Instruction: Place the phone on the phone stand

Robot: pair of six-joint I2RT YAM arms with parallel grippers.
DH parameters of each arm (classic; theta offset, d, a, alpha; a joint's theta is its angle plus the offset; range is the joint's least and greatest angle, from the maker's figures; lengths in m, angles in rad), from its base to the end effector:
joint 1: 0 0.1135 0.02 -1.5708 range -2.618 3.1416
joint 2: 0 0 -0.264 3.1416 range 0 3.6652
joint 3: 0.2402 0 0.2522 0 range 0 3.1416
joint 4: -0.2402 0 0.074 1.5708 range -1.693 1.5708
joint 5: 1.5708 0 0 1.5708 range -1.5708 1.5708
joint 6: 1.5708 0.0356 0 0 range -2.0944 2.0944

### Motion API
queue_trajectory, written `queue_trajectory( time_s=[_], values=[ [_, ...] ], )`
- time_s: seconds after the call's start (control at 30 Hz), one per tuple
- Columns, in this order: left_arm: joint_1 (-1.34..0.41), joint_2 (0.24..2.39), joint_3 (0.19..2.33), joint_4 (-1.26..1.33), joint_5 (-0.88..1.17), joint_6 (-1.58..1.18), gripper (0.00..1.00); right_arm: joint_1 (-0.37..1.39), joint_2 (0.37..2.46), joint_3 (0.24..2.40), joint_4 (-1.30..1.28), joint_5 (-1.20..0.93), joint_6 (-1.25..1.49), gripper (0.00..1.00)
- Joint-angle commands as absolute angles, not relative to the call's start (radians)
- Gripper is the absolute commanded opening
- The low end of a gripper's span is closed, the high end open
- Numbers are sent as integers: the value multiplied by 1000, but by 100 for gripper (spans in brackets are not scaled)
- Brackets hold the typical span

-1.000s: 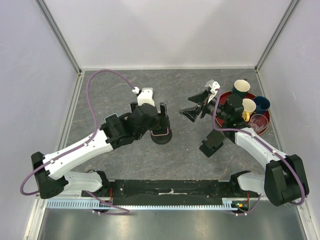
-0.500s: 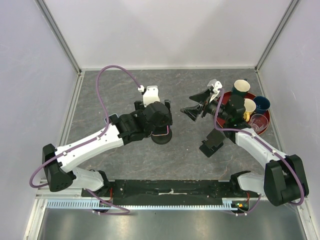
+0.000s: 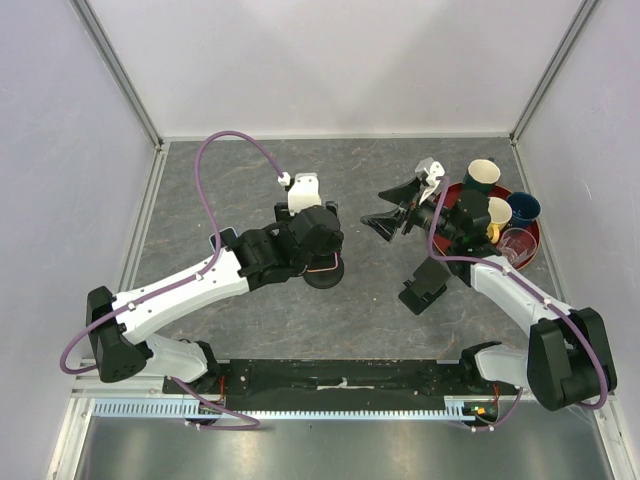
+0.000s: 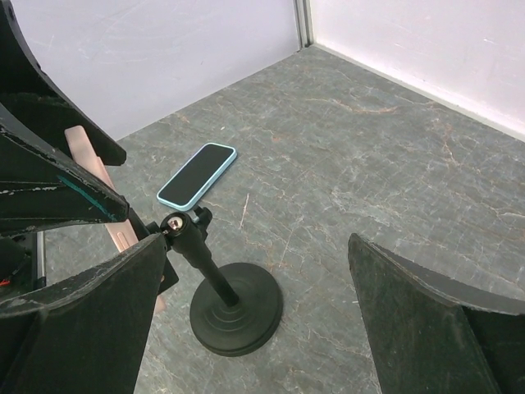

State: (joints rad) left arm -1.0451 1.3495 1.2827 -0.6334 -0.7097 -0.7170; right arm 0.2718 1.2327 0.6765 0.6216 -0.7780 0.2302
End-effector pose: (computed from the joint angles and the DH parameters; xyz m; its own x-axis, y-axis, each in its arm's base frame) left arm 0.1644 -0.2372 0.3495 -0.5106 -0.1132 -0.8523 0.0936 0.9781 -0.1860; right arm 0.2546 0.0969 0.2907 -0.1363 0.1308 -0.9820 -0.8574 0.4810 0.1830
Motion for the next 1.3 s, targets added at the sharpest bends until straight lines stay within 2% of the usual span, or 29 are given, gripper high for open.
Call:
queue_trajectory(
  time_s=[0.0, 0.1, 0.43, 0.63, 0.97, 1.27],
  values=[
    [-1054, 1353, 1321, -615, -772, -698, 24, 268, 1243, 673, 664, -787, 236, 98],
    [-1054, 1359, 1354, -627, -779, -641, 2, 268, 1243, 673, 664, -781, 238, 98],
    [-1031, 1370, 1595, -765, -945, -535, 2, 268, 1266, 683, 652, -769, 235, 98],
    [-893, 1292, 1621, -781, -946, -463, 2, 270, 1272, 686, 649, -769, 235, 98],
    [-442, 1149, 1537, -858, -973, -436, 2, 268, 1289, 692, 655, -770, 248, 98],
    [-106, 1035, 1361, -874, -845, -548, 2, 267, 1287, 692, 664, -781, 258, 98]
  ],
)
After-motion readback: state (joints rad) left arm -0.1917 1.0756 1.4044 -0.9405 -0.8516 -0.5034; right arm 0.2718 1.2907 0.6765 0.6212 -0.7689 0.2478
